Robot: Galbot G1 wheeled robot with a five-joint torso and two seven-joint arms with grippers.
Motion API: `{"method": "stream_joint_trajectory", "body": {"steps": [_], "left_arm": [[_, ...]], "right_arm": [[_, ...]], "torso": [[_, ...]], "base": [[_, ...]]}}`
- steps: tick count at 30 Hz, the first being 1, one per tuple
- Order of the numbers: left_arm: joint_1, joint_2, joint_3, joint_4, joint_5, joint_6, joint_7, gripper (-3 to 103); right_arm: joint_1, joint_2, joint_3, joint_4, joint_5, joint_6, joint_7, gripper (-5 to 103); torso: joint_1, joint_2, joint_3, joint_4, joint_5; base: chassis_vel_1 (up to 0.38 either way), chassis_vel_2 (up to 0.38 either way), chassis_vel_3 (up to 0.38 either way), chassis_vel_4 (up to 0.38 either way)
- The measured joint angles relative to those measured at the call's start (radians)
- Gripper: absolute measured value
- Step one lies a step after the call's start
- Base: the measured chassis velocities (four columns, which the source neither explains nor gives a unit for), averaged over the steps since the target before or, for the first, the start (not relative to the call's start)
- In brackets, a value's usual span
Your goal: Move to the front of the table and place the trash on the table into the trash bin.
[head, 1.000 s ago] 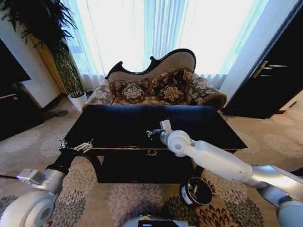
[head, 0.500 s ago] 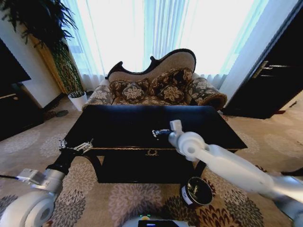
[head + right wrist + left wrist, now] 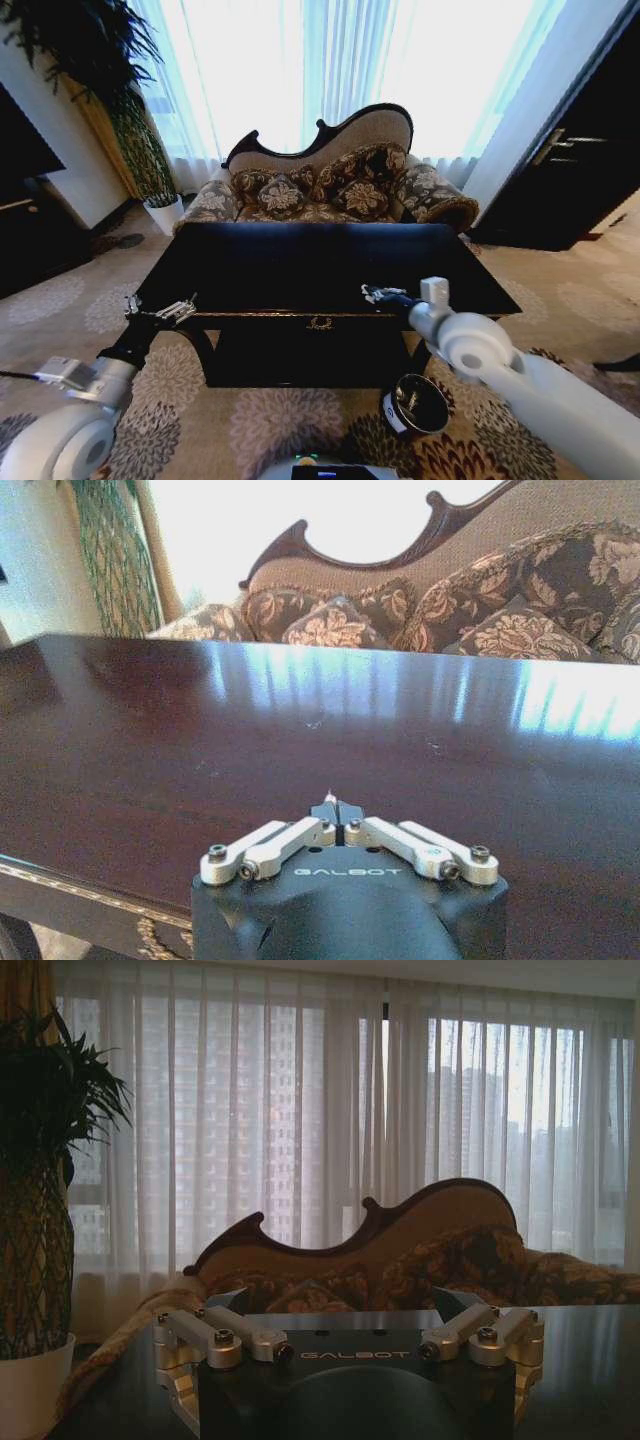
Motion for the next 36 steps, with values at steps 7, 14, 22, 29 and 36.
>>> {"method": "stream_joint_trajectory", "body": {"steps": [7,14,22,29,36], "left_arm": [[0.0,0.0,0.0,0.0,0.0,0.0,0.0,100],[0.0,0.0,0.0,0.0,0.0,0.0,0.0,100],[0.0,0.0,0.0,0.0,0.0,0.0,0.0,100],[0.0,0.0,0.0,0.0,0.0,0.0,0.0,100],[0.0,0.0,0.0,0.0,0.0,0.0,0.0,100]], "right_arm": [[-0.254,0.144,0.222,0.046,-0.125,0.032,-0.109,0],[-0.498,0.286,0.426,0.069,-0.297,0.158,-0.277,0],[-0.599,0.389,0.513,-0.004,-0.361,0.274,-0.326,0],[-0.654,0.47,0.515,-0.122,-0.429,0.364,-0.343,0],[-0.661,0.524,0.483,-0.194,-0.448,0.386,-0.338,0]], "torso": [[0.0,0.0,0.0,-0.0001,0.0005],[0.0,0.0,0.0,-0.0003,0.0003],[0.0,0.0,0.0,0.0,0.0002],[0.0,0.0,0.0,-0.0001,0.0005],[0.0,0.0,0.0,-0.0002,0.0003]], "base": [[0.0,0.0,0.0,0.0],[0.0,0.0,0.0,0.0],[0.0,0.0,0.0,0.0],[0.0,0.0,0.0,0.0],[0.0,0.0,0.0,0.0]]}}
